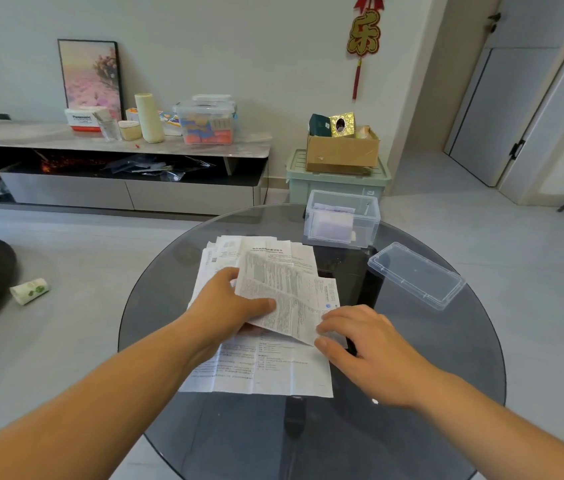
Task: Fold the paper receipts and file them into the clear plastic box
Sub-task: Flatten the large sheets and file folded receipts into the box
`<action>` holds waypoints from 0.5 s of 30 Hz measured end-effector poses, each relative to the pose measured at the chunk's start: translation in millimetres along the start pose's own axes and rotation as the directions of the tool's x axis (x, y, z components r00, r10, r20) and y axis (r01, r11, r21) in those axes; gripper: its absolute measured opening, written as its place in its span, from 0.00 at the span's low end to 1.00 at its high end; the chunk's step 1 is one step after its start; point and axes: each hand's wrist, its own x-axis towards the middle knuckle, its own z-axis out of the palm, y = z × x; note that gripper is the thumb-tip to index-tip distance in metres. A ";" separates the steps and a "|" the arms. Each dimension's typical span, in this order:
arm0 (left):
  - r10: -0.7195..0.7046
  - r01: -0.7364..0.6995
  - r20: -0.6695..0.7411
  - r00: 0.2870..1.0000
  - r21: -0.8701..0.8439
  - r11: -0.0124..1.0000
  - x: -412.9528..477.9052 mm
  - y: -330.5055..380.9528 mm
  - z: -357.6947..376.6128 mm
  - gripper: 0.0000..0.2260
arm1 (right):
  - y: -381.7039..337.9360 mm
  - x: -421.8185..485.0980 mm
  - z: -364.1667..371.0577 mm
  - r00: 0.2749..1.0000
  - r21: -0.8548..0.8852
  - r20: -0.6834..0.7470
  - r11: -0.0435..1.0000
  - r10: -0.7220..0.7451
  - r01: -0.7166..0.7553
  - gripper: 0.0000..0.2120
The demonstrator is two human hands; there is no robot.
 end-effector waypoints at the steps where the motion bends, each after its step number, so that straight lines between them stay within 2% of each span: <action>1: 0.039 -0.040 0.015 0.999 0.062 0.997 -0.9 0.9 0.7 0.26 | -2.4 0.9 -3.0 1.000 0.030 -0.012 1.000 0.009 -0.009 0.25; 4: 0.161 -0.185 0.140 0.977 0.183 0.966 -8.3 17.2 -0.1 0.20 | -9.6 6.2 -19.4 0.985 0.192 -0.163 0.981 0.052 -0.020 0.21; 6: 0.192 -0.259 0.281 0.940 0.225 0.939 -17.2 31.7 -0.4 0.18 | -14.0 10.2 -35.3 0.953 0.316 -0.279 0.948 0.118 -0.025 0.25; 8: 0.184 -0.321 0.400 0.898 0.308 0.896 -24.7 43.9 0.9 0.17 | -16.9 13.0 -51.5 0.931 0.427 -0.306 0.903 0.202 -0.055 0.30; 10: 0.170 -0.357 0.462 0.870 0.354 0.864 -29.6 51.7 3.7 0.15 | -17.5 13.0 -66.1 0.938 0.528 -0.254 0.847 0.235 -0.069 0.30; 12: 0.185 -0.366 0.449 0.874 0.357 0.860 -29.5 55.1 5.6 0.13 | -16.4 10.6 -75.6 0.960 0.632 -0.179 0.773 0.216 -0.057 0.20; 15: 0.237 -0.328 0.294 0.926 0.315 0.891 -23.2 56.8 3.7 0.10 | -12.2 6.2 -79.3 0.954 0.697 -0.158 0.713 0.256 -0.076 0.04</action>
